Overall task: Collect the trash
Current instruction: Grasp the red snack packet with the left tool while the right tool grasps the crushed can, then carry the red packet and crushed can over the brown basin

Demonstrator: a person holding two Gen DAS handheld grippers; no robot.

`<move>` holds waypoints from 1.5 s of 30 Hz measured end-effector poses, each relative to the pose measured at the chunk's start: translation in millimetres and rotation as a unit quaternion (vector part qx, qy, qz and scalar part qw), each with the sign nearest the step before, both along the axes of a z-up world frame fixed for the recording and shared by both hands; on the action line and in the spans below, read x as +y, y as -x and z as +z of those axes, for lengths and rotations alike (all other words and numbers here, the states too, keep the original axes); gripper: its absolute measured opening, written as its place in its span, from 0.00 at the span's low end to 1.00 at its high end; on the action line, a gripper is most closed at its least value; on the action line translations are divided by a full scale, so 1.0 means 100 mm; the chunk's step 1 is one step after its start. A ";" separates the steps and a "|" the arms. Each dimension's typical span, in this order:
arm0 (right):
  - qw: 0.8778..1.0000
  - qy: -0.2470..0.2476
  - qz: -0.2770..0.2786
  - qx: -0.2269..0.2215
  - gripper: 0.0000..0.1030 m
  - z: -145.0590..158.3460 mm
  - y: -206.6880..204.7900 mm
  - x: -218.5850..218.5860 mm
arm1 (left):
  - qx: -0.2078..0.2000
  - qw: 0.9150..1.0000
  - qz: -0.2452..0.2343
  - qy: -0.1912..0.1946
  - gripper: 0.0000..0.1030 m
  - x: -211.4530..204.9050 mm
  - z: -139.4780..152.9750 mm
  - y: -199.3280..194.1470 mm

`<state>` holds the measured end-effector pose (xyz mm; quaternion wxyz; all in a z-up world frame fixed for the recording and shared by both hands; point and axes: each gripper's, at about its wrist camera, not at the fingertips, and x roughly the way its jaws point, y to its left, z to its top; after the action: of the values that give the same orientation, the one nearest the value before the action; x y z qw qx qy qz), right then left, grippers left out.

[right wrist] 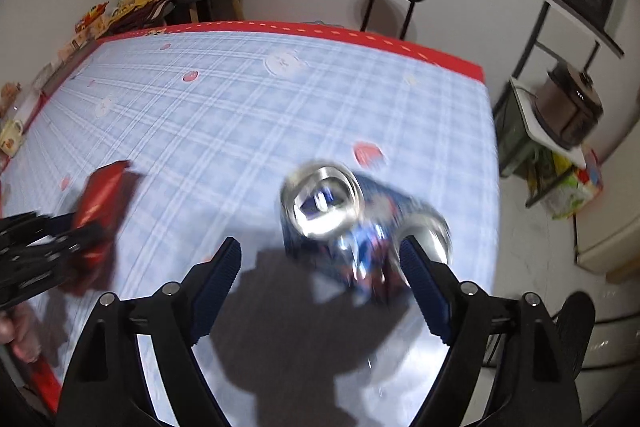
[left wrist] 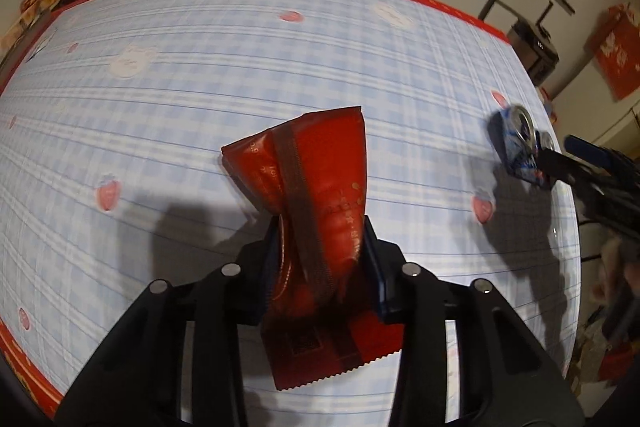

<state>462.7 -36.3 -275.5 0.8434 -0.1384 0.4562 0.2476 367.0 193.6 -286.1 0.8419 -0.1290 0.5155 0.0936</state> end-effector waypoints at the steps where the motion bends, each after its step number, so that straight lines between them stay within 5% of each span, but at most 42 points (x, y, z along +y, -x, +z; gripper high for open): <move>1: 1.000 0.003 0.000 0.002 0.78 -0.02 -0.05 0.04 | -0.005 1.000 0.005 0.001 0.38 0.08 0.03 0.04; 8: 0.998 0.059 -0.007 0.003 0.78 -0.21 -0.23 0.29 | -0.033 0.999 0.028 0.007 0.38 0.41 0.19 0.20; 14: 0.995 0.097 -0.017 0.007 0.61 -0.34 -0.23 0.33 | -0.048 0.998 0.026 0.015 0.38 0.48 0.28 0.27; 17: 0.995 0.096 -0.020 0.004 0.52 -0.33 -0.21 0.31 | -0.053 0.998 0.020 0.020 0.38 0.47 0.31 0.29; 45: 0.998 0.020 -0.035 -0.040 0.52 0.24 0.68 -0.11 | -0.069 0.997 -0.042 0.011 0.39 -0.03 0.62 0.50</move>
<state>394.7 -47.7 -251.3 0.8664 -0.1486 0.4313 0.2030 316.8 190.8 -224.2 0.8772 -0.1227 0.4621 0.0438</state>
